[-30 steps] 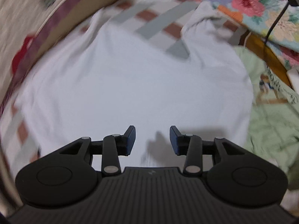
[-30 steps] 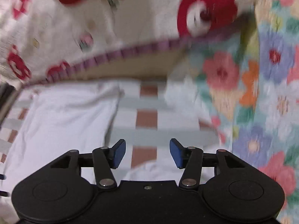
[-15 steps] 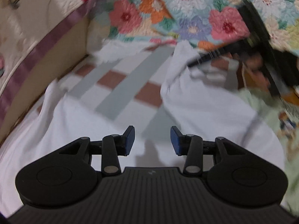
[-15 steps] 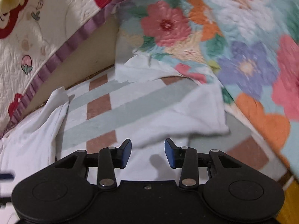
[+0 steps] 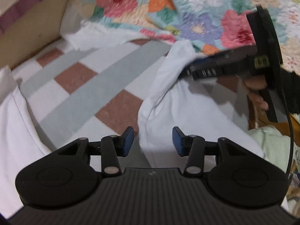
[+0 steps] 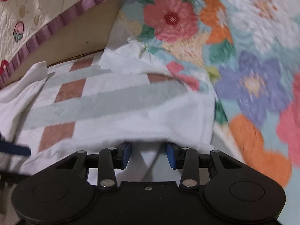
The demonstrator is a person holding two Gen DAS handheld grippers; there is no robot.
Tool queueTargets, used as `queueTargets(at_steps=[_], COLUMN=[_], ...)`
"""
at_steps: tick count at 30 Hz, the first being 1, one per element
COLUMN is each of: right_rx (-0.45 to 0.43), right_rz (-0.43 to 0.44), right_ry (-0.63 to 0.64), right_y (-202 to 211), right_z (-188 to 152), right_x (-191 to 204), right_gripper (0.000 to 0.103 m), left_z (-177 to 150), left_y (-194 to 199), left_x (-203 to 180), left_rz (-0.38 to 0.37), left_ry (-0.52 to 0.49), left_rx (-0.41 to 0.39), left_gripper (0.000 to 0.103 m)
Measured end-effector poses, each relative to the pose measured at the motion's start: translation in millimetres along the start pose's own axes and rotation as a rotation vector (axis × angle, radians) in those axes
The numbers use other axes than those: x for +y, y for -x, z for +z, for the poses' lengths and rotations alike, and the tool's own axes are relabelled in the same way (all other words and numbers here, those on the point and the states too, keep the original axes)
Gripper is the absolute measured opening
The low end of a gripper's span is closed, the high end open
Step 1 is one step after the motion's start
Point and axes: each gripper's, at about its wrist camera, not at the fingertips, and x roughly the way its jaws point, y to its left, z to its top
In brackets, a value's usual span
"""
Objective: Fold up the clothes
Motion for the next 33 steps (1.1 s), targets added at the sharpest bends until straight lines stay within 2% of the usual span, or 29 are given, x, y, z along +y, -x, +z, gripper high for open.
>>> queueTargets(at_steps=[9,12,16,18,22,24,28,31,32,33], right_rx=[-0.006,-0.004,-0.103,-0.110,-0.067,-0.070,-0.082,-0.131,-0.131,-0.132], right_rz=[0.007,0.078,0.146,0.133,0.106,0.119,0.142,0.113,0.073,0.033], right_ry=[0.119,0.014,-0.325,-0.405,-0.399,-0.385,-0.351,-0.280,-0.256,-0.232], right_y=[-55.7,-56.1,-28.9,-16.6,-7.4,-7.6,-10.1,-25.6,-21.5,-17.5], right_z=[56.5,67.5,59.3,47.2,23.2,13.5,-2.8,8.6,12.1,15.5], right_x=[5.6,-10.5,-57.1,-71.6,-75.4,-70.4,-60.0,-50.9,-52.4,-54.0], right_gripper=[0.047,0.047,0.059,0.059,0.059,0.059,0.064,0.064,0.058,0.042], left_z=[-3.8,-1.5,2.3,2.7,3.6,5.1,5.3,3.3,2.8,2.3], left_y=[-5.9,-7.2,-7.5,-6.4,-5.5,-4.6,-0.8,2.1,3.3,4.5], left_x=[13.3,19.5,28.2,34.4,46.7,52.4,61.3,62.1,60.8,59.5], left_rz=[0.036,0.059,0.119,0.132,0.196,0.186,0.122,0.092,0.089,0.086], left_ry=[0.058,0.089,0.117,0.148,0.196,0.222,0.284,0.297,0.293,0.288], left_rx=[-0.013,-0.011,-0.002,-0.004,-0.014,-0.016,-0.019,-0.018,-0.014,-0.010], left_gripper=[0.050,0.051,0.055,0.055,0.055,0.055,0.055,0.055,0.055,0.055])
